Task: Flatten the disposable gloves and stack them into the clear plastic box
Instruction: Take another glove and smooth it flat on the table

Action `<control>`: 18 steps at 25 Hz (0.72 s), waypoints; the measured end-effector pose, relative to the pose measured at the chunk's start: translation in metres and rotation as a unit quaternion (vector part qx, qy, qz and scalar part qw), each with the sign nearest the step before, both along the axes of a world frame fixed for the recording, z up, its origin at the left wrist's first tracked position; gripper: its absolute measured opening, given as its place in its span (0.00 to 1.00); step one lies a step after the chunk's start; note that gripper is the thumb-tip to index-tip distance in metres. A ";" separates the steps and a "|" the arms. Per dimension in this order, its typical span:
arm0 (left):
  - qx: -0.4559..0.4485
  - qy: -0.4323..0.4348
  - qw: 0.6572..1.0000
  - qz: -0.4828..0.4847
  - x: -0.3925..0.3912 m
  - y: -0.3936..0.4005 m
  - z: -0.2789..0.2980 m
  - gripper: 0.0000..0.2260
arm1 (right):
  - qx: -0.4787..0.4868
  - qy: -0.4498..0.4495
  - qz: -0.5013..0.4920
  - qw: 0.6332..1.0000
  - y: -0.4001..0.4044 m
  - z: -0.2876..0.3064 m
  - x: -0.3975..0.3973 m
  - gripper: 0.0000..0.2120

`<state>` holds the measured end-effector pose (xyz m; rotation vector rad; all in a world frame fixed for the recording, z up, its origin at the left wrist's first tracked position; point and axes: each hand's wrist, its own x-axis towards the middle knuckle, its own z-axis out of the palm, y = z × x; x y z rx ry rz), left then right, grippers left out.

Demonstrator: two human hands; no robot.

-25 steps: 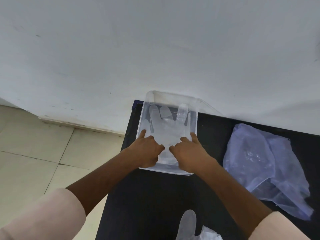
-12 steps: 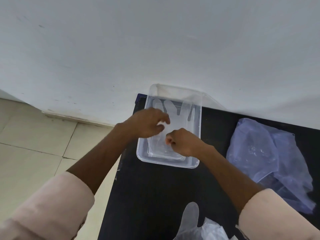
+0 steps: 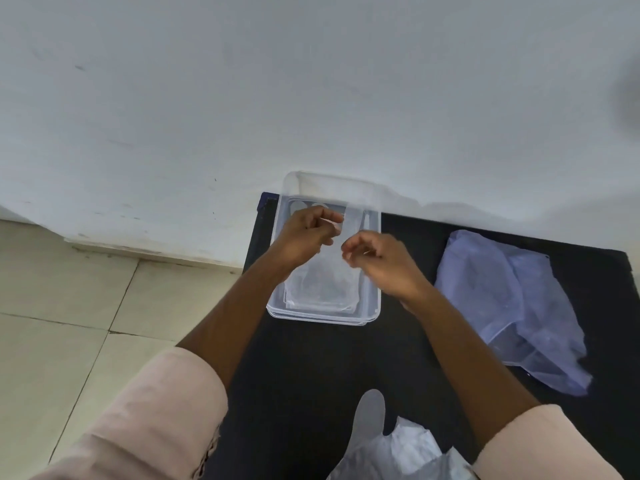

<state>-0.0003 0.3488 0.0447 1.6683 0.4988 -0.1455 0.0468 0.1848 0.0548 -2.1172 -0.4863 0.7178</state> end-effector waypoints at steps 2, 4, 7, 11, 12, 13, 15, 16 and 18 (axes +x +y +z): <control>-0.011 -0.006 1.000 0.004 -0.008 -0.015 0.006 0.09 | 0.065 0.027 -0.113 0.991 -0.012 0.007 -0.005 0.05; -0.025 -0.015 0.999 0.013 -0.019 -0.034 0.016 0.08 | 0.114 0.060 -0.178 0.976 -0.028 0.014 -0.014 0.05; -0.037 -0.018 0.999 0.002 -0.040 -0.065 0.031 0.06 | 0.156 0.095 -0.214 0.960 -0.057 0.022 -0.033 0.04; -0.029 -0.016 0.999 -0.029 -0.078 -0.109 0.042 0.05 | 0.155 0.096 -0.215 0.959 -0.102 0.026 -0.070 0.06; -0.027 -0.012 0.999 -0.038 -0.091 -0.122 0.042 0.05 | 0.153 0.098 -0.216 0.959 -0.115 0.026 -0.082 0.06; -0.028 -0.004 0.999 -0.045 -0.104 -0.135 0.042 0.05 | 0.152 0.101 -0.218 0.959 -0.129 0.026 -0.095 0.06; -0.030 0.014 0.998 -0.057 -0.131 -0.159 0.040 0.06 | 0.146 0.109 -0.221 0.958 -0.153 0.023 -0.120 0.06; -0.028 0.024 0.997 -0.063 -0.143 -0.169 0.037 0.06 | 0.138 0.115 -0.223 0.958 -0.165 0.020 -0.132 0.05; -0.023 0.044 0.996 -0.070 -0.165 -0.184 0.028 0.06 | 0.124 0.128 -0.227 0.958 -0.184 0.013 -0.157 0.05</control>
